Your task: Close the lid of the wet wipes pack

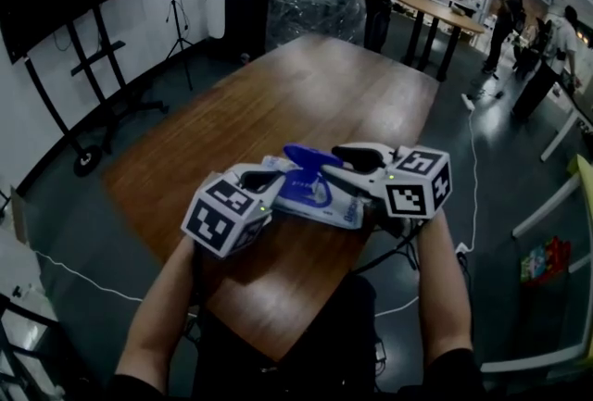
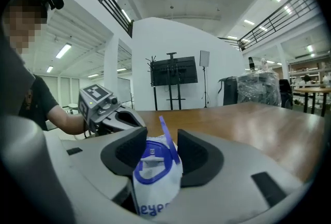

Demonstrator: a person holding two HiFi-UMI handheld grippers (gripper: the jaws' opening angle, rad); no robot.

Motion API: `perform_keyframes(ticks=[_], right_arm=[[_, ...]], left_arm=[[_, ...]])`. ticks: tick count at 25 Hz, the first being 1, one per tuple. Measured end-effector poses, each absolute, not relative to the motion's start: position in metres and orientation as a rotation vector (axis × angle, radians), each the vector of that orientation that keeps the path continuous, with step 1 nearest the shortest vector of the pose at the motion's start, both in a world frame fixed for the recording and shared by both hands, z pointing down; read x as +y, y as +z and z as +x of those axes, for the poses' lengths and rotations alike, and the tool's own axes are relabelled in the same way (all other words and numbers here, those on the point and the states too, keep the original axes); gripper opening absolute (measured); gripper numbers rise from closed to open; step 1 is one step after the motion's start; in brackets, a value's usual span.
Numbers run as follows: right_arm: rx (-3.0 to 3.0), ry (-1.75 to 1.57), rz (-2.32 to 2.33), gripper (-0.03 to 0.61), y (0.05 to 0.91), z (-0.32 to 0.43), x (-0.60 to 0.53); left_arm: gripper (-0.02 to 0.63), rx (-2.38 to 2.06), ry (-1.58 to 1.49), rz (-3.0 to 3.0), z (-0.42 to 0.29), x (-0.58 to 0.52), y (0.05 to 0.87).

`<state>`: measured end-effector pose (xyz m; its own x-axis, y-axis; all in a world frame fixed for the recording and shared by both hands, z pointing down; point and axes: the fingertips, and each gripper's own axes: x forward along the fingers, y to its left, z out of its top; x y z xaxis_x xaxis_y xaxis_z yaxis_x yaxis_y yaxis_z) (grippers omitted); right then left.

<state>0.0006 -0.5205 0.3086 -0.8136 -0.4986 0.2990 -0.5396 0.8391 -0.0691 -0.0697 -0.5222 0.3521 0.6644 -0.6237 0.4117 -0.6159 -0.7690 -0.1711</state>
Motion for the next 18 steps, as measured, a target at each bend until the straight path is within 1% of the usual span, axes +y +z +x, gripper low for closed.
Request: perform_keyframes(ticks=[3, 5, 6, 9, 13, 18], right_arm=[[-2.750, 0.220, 0.734, 0.202, 0.314, -0.006, -0.504], [-2.721, 0.201, 0.717, 0.176, 0.321, -0.011, -0.497], [-2.705, 0.192, 0.709, 0.176, 0.325, -0.013, -0.495], [-2.653, 0.171, 0.697, 0.172, 0.334, -0.018, -0.489], [-2.586, 0.138, 0.710, 0.130, 0.344, -0.023, -0.486], [-2.549, 0.119, 0.632, 0.127, 0.353, -0.030, -0.476]], left_arm=[[0.005, 1.088, -0.637, -2.870, -0.077, -0.520, 0.341], [0.005, 1.109, -0.591, -2.872, -0.081, -0.520, 0.336], [0.005, 1.117, -0.579, -2.871, -0.082, -0.520, 0.334], [0.005, 1.120, -0.575, -2.867, -0.079, -0.521, 0.335], [0.005, 1.117, -0.601, -2.849, -0.077, -0.520, 0.338], [0.005, 1.133, -0.597, -2.849, -0.081, -0.517, 0.338]])
